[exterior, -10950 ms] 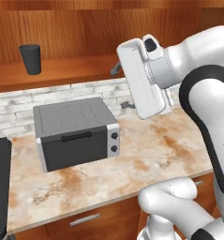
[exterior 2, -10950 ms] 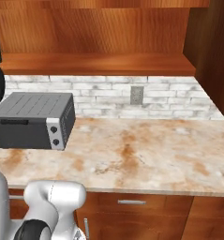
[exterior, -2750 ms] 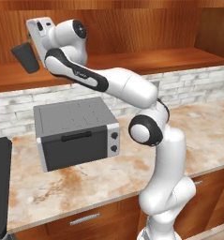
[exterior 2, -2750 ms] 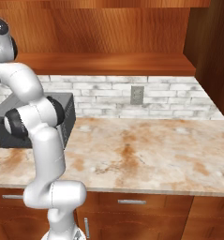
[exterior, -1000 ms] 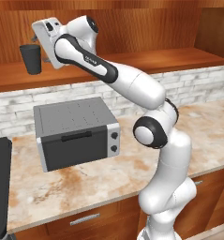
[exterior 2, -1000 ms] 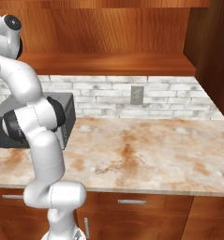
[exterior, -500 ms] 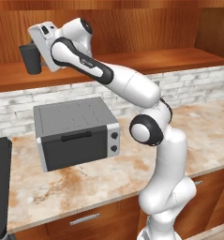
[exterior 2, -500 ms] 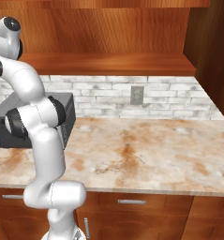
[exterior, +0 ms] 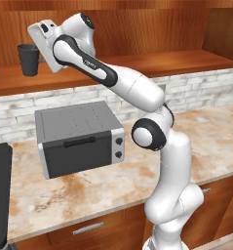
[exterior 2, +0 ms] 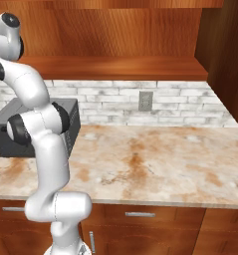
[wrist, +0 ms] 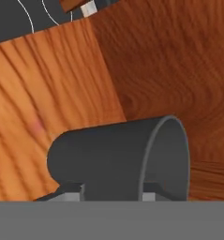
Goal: There is a bowl on the dining counter. Grab a lemon wedge from the fridge and place it in the bowl. Then get the liquor bottle and glass cup from the cabinet and place them next to the bowl.
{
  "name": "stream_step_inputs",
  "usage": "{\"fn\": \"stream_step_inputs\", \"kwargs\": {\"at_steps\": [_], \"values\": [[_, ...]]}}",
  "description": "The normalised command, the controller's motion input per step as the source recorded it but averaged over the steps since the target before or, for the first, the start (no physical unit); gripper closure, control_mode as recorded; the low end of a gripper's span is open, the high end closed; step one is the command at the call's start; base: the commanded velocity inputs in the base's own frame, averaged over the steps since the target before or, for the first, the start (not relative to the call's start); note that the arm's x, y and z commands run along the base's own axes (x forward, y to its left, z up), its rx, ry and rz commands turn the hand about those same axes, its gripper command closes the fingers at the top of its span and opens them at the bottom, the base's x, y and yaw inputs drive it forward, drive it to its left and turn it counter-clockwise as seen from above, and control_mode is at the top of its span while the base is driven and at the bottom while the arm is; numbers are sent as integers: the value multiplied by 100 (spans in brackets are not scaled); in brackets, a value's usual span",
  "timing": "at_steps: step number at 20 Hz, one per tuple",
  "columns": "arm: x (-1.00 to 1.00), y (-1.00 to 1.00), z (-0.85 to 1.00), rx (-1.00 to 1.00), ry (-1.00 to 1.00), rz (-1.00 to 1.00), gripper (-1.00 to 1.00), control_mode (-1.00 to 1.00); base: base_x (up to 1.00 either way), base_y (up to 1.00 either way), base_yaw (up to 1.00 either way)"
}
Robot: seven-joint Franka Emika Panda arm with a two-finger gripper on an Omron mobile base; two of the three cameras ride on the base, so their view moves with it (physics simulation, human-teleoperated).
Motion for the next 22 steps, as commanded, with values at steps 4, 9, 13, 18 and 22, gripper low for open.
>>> {"fn": "stream_step_inputs", "kwargs": {"at_steps": [4, 9, 13, 18, 22], "values": [[0, 0, 0, 0, 0, 0, 100, -100, 0, 0, 0], [0, 0, 0, 0, 0, 0, 100, -100, 0, 0, 0], [-14, 0, -3, 0, 0, 0, 100, -100, 0, 0, 0], [-64, 0, -26, 0, -9, 0, 100, -100, 0, 0, 0], [-84, 0, -43, 0, -12, -2, 100, -100, 0, 0, 0]]}}
